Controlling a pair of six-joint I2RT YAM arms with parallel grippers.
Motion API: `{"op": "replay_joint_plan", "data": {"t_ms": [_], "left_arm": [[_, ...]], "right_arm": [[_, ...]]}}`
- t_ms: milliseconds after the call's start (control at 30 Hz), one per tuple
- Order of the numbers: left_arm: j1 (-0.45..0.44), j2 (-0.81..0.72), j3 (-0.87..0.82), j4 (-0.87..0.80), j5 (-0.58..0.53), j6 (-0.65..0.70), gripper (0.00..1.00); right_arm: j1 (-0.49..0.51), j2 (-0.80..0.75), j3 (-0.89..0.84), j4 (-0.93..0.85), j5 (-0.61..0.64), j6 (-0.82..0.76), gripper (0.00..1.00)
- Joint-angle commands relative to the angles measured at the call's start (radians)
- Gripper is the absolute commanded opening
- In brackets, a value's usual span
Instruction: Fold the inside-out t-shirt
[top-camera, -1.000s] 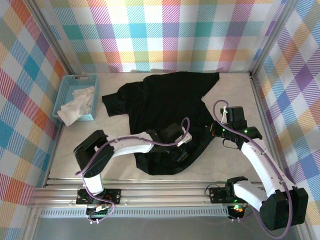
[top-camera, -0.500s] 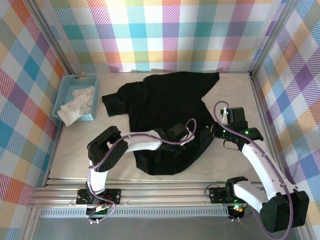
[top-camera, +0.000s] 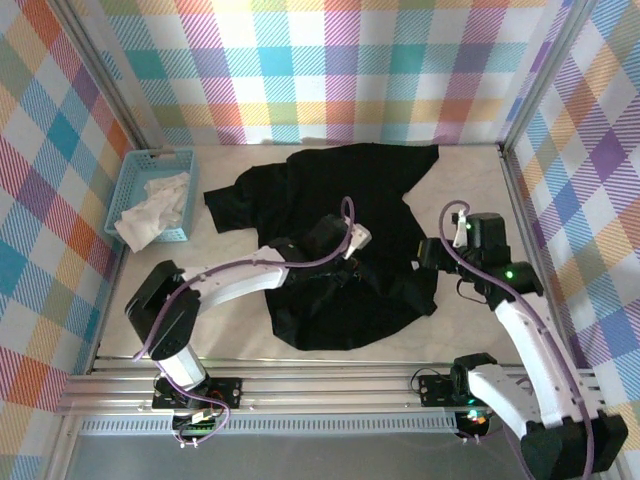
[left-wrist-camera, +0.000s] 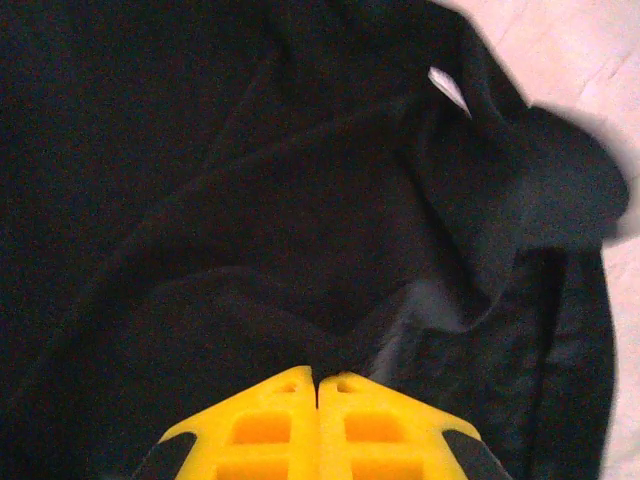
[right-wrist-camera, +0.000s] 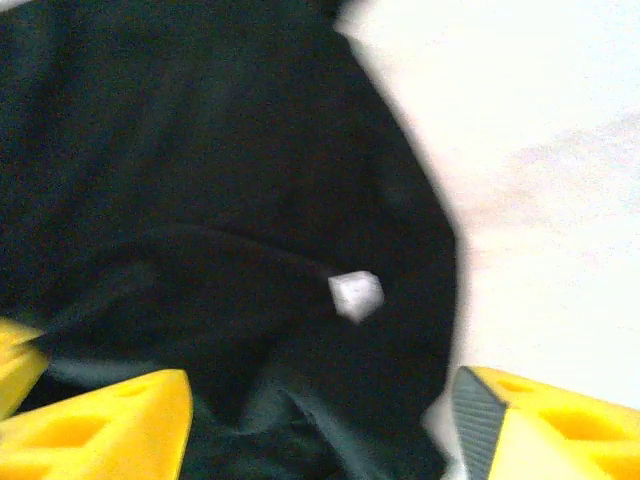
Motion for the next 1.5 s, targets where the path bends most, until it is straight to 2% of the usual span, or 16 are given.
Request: {"op": "replay_joint_plan", "data": {"t_ms": [0,33,133,200,267,367,433,500,567,767,933,1067,1267,1467], "left_arm": [[0.024,-0.037,0.048,-0.052,0.057,-0.067,0.00],[0.034,-0.038,0.067,-0.087,0.064,-0.072,0.00],[0.066,-0.042,0.121,-0.147,0.088,-0.088,0.00],[0.083,-0.045,0.161,-0.200,0.109,-0.090,0.00],[0.107,-0.048,0.203,-0.246,0.137,-0.093,0.00],[0.142,-0.054,0.253,-0.312,0.185,-0.093,0.00],[0.162,-0.061,0.277,-0.346,0.218,-0.097,0.00],[0.179,-0.074,0.293,-0.365,0.256,-0.096,0.00],[0.192,-0.087,0.312,-0.387,0.285,-0.094,0.00],[0.198,-0.122,0.374,-0.407,0.355,-0.154,0.00],[0.197,-0.153,0.417,-0.429,0.345,-0.174,0.00],[0.198,-0.186,0.412,-0.420,0.376,-0.180,0.00],[0.190,-0.212,0.418,-0.378,0.495,-0.199,0.00],[0.190,-0.285,0.419,-0.348,0.534,-0.187,0.00]], "right_arm": [[0.044,-0.068,-0.072,0.175,-0.499,-0.102,0.75],[0.094,-0.075,-0.116,0.238,-0.529,-0.084,0.75],[0.305,-0.029,-0.201,0.325,-0.384,-0.092,0.71],[0.430,0.003,-0.280,0.461,-0.314,-0.088,0.70],[0.521,0.040,-0.391,0.670,-0.235,-0.080,0.67],[0.554,0.158,-0.491,0.947,-0.174,-0.074,0.59],[0.570,0.266,-0.489,1.042,-0.152,-0.130,0.54],[0.589,0.373,-0.480,1.128,-0.055,-0.159,0.50],[0.588,0.488,-0.491,1.276,0.052,-0.175,0.48],[0.588,0.761,-0.402,1.502,0.200,-0.276,0.46],[0.588,0.870,-0.324,1.517,0.264,-0.335,0.46],[0.587,0.921,-0.236,1.436,0.316,-0.329,0.46],[0.567,1.001,-0.085,1.303,0.403,-0.264,0.48],[0.491,1.059,0.067,1.145,0.361,-0.207,0.51]]}}
